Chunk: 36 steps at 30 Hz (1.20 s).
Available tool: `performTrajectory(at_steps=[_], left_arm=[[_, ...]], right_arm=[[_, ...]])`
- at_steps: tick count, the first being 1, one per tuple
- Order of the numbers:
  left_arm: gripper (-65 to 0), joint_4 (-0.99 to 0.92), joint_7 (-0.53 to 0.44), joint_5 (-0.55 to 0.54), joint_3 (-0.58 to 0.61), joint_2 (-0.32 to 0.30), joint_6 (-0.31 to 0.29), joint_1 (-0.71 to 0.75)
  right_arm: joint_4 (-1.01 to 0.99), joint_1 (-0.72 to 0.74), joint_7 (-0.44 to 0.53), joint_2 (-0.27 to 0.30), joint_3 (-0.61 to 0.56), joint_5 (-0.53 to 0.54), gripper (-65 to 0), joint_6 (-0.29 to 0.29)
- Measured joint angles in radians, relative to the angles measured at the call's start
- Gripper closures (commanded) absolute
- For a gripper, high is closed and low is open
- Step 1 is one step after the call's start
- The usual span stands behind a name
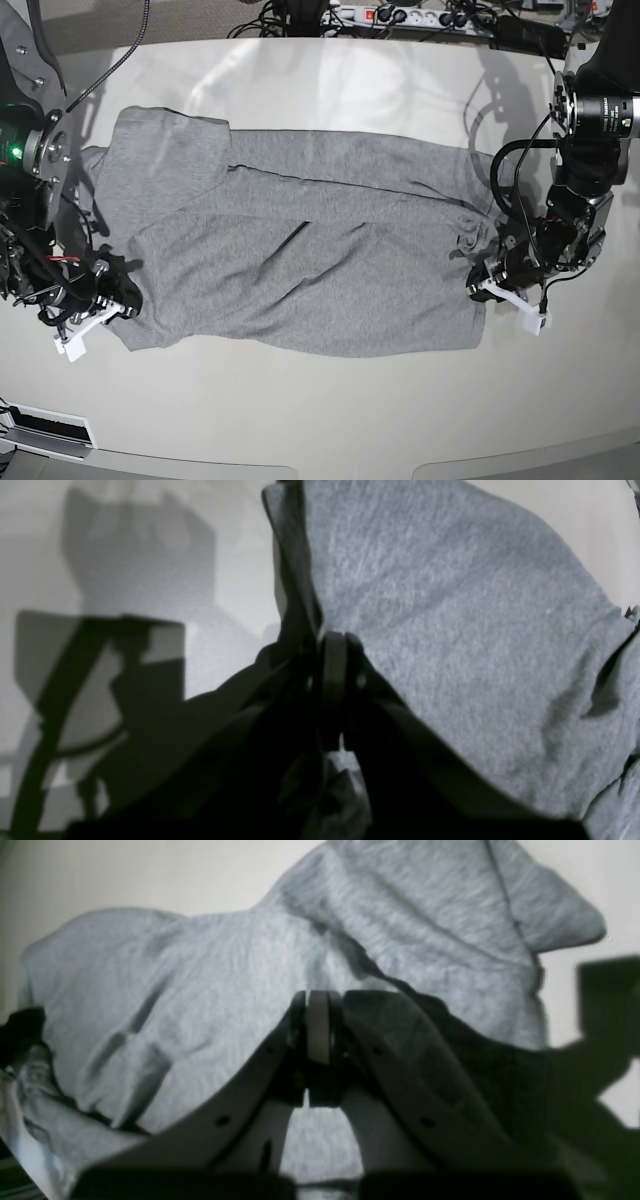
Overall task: Layout the t-shirt on the table in an organized manner, then fold the t-shirt properly
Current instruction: 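Grasp the shirt hem corners with the right and left grippers, then drag the hem corner with the right gripper away from the left gripper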
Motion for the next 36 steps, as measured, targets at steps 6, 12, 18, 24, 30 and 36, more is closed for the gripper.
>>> performTrajectory(at_steps=[6,12,18,24,30,36], left_arm=[[0.0,0.000,0.003,-0.002,0.000,-0.002,0.000,0.000],[0.0,0.000,0.003,-0.015,0.000,-0.001,-0.004,0.000],[0.0,0.000,0.007,-0.017,0.000,-0.001,-0.004,0.000],[0.0,0.000,0.006,-0.016,0.000,-0.001,-0.004,0.001],[0.0,0.000,0.006,-0.019,0.000,-0.002,-0.007,0.003],[0.0,0.000,0.008,-0.016,0.000,-0.003,-0.007,0.002]], right_arm=[[0.028,-0.057,0.036,0.008,0.000,0.011,-41.6,-0.007],[0.030,-0.142,0.137,-0.004,0.001,0.000,-41.7,-0.053],[0.032,-0.167,0.203,-0.007,0.001,-0.021,-12.3,-0.004],[0.147,-0.174,0.025,-0.006,0.001,0.005,0.0,0.000],[0.485,-0.262,-0.166,0.011,-0.001,0.181,0.0,0.006],[0.801,-0.469,-0.257,0.046,-0.001,0.275,0.0,0.007]])
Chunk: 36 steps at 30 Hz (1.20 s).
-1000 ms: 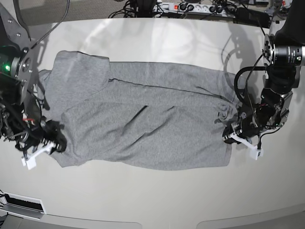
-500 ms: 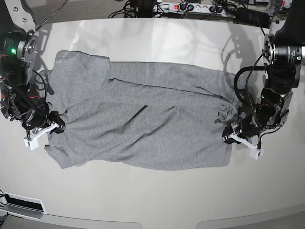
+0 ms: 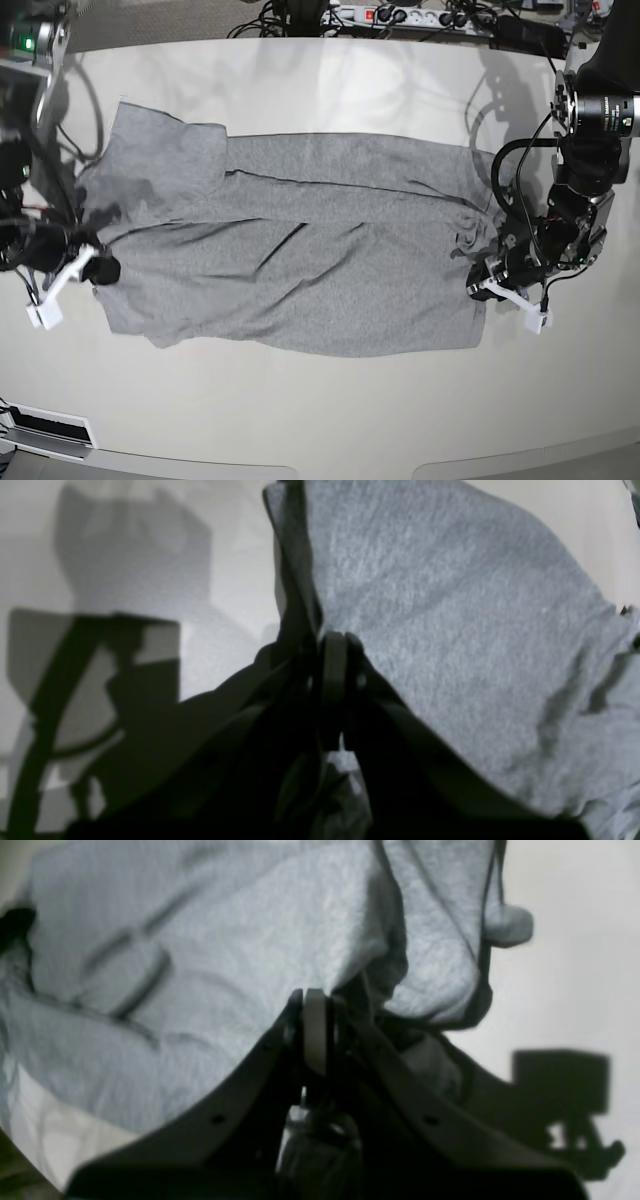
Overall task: Layout the t-shirt on the table in an organized manner, then fold the t-shirt properly
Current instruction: 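Drag the hem corner with the right gripper away from the left gripper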
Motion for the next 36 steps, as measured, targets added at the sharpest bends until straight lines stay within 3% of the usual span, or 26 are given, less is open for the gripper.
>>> performTrajectory(at_steps=[11,14,19,20,24,26,30,33,36], left_arm=[[0.0,0.000,0.002,-0.002,0.000,0.002,-0.001,0.000],[0.0,0.000,0.002,-0.002,0.000,0.002,-0.001,0.000],[0.0,0.000,0.003,-0.003,0.000,0.002,0.000,0.000],[0.0,0.000,0.003,-0.003,0.000,0.002,0.000,0.000],[0.0,0.000,0.002,-0.004,0.000,0.002,0.000,0.000],[0.0,0.000,0.003,-0.004,0.000,0.002,0.000,0.000],[0.0,0.000,0.003,-0.005,0.000,0.002,-0.001,0.000],[0.0,0.000,0.009,-0.005,0.000,0.002,0.000,0.000],[0.0,0.000,0.013,-0.006,0.000,0.002,0.000,-0.001]], right_arm=[[0.550,-0.315,-0.023,0.001,-0.004,0.010,0.0,0.001],[0.578,-0.375,-0.026,0.000,-0.004,0.014,0.0,0.001],[0.574,-0.436,-0.033,0.001,-0.003,-0.084,0.0,0.001],[0.574,-0.441,-0.032,0.000,-0.004,-0.094,-2.7,0.001],[0.574,-0.446,-0.028,0.001,-0.004,-0.095,-36.9,0.000],[0.574,-0.433,-0.025,0.001,-0.003,-0.097,-46.9,-0.003],[0.574,-0.367,-0.022,0.001,0.000,-0.098,-47.8,-0.023],[0.573,-0.327,0.002,0.000,0.004,-0.134,-47.3,-0.101],[0.468,-0.278,0.091,-0.005,0.005,-0.204,-41.1,-0.174]])
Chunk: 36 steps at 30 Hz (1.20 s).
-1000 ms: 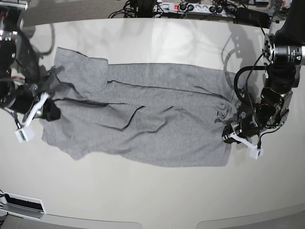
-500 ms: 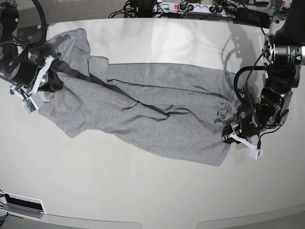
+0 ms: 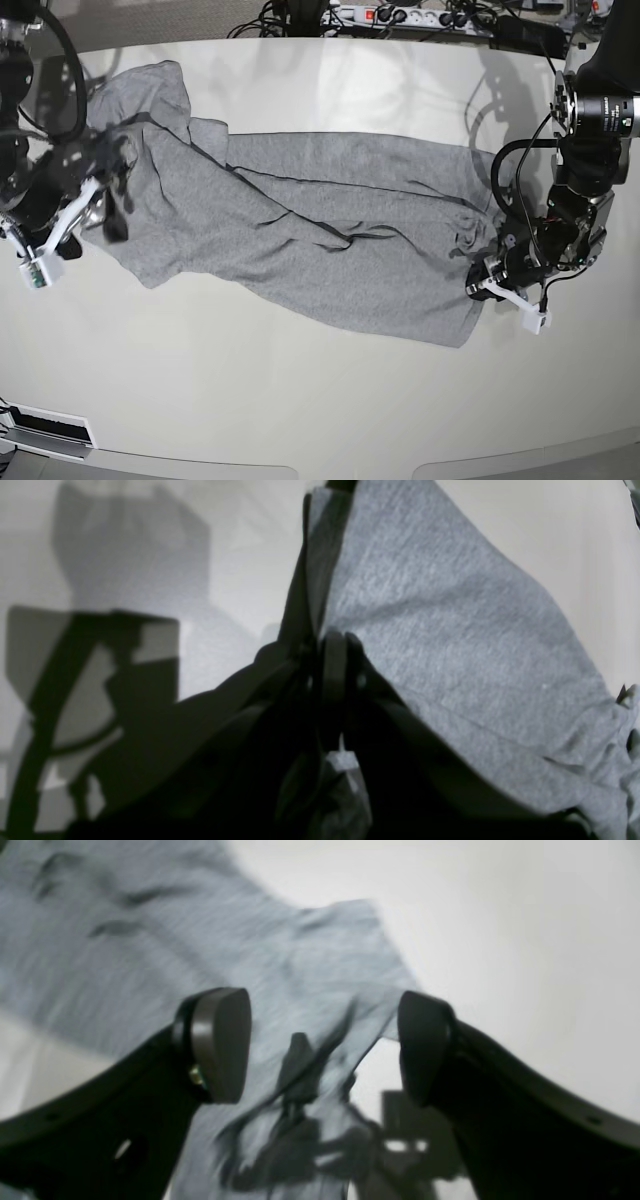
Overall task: Layout the t-shirt on the table in an organized manner, then fold the t-shirt properly
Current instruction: 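Drag the hem corner with the right gripper away from the left gripper, then release and move the right gripper to the shirt shoulder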
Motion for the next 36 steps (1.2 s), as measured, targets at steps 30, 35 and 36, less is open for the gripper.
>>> performTrajectory(at_steps=[30,35,36], left_arm=[[0.0,0.000,0.005,0.001,0.000,-0.003,-0.007,0.001],[0.0,0.000,0.005,-0.002,0.000,-0.003,-0.007,0.001],[0.0,0.000,0.005,-0.002,0.000,-0.004,-0.007,0.001]], right_arm=[[-1.006,0.541,0.166,-0.041,0.006,0.033,0.0,0.170],[-0.950,0.622,0.219,-0.045,0.005,-0.038,0.0,0.140],[-0.949,0.635,0.229,-0.047,0.005,-0.054,0.0,0.140]])
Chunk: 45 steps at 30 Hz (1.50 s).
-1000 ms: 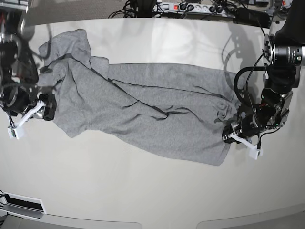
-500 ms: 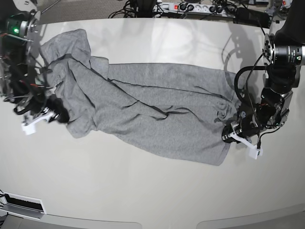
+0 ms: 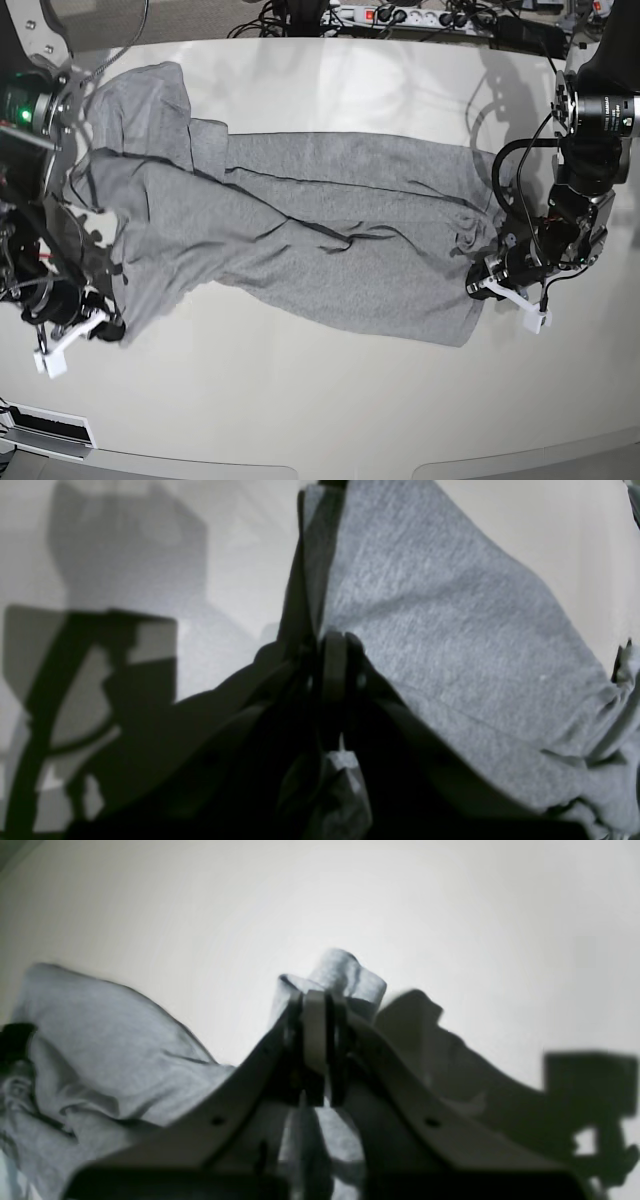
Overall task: Layout the t-shirt on the table in an organized manner, then fold the t-shirt properly
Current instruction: 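Release and move the right gripper to the shirt shoulder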
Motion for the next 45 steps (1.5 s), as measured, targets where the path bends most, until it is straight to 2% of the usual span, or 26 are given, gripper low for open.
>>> performTrajectory(at_steps=[5,9,14,18,22,25,28,30,32,34,35,37,39,41,42,45], left_arm=[[0.0,0.000,0.000,0.000,0.000,-0.001,0.000,-0.001],[0.0,-0.001,0.024,0.003,0.000,-0.007,0.001,-0.011],[0.0,-0.007,0.056,0.016,0.001,-0.041,0.019,-0.051],[0.0,-0.008,0.059,0.015,0.001,-0.067,0.018,-0.102],[0.0,-0.008,0.050,0.014,0.001,-0.076,0.019,-0.143],[0.0,-0.008,0.054,0.017,0.001,-0.075,0.018,-0.150],[0.0,-0.008,0.055,0.016,0.001,-0.076,0.019,-0.152],[-0.7,-0.008,0.055,0.015,0.001,-0.075,0.019,-0.155],[-8.7,-0.008,0.052,0.015,0.001,-0.076,0.019,-0.155],[-18.9,-0.008,0.051,0.015,0.001,-0.076,0.019,-0.155],[-23.9,-0.008,0.052,0.016,0.001,-0.076,0.019,-0.155],[-31.7,-0.008,0.048,0.016,0.001,-0.076,0.019,-0.155],[-33.9,-0.008,0.048,0.016,0.001,-0.076,0.019,-0.157],[-33.9,-0.008,0.048,0.016,0.001,-0.076,0.019,-0.165],[-33.9,-0.008,0.049,0.016,0.001,-0.076,0.019,-0.174],[-33.9,-0.008,0.056,0.015,0.001,-0.081,0.019,-0.207]], right_arm=[[0.000,0.040,0.019,-0.013,0.000,-0.059,0.0,-0.007],[0.000,0.044,0.080,-0.043,-0.040,-0.174,0.0,-0.104],[0.000,0.049,0.142,-0.047,-0.213,-0.330,0.0,-0.300],[0.000,0.074,0.140,-0.048,-0.333,-0.392,0.0,-0.416],[0.000,0.107,0.142,-0.048,-0.380,-0.391,0.0,-0.444],[0.000,0.138,0.143,-0.048,-0.381,-0.399,0.0,-0.502],[0.000,0.165,0.168,-0.046,-0.381,-0.398,0.0,-0.509],[0.000,0.172,0.176,-0.045,-0.381,-0.399,0.0,-0.449],[0.000,0.171,0.175,-0.046,-0.381,-0.399,0.0,-0.396],[0.000,0.166,0.176,-0.048,-0.381,-0.398,0.0,-0.386],[0.000,0.164,0.177,-0.048,-0.381,-0.399,-1.5,-0.390],[0.000,0.164,0.195,-0.048,-0.381,-0.401,-14.0,-0.438],[0.000,0.167,0.221,-0.045,-0.381,-0.424,-26.9,-0.464],[0.000,0.174,0.220,-0.043,-0.381,-0.443,-36.2,-0.469],[0.000,0.177,0.216,-0.042,-0.381,-0.440,-38.0,-0.468],[0.002,0.183,0.166,-0.034,-0.381,-0.425,-37.9,-0.469]])
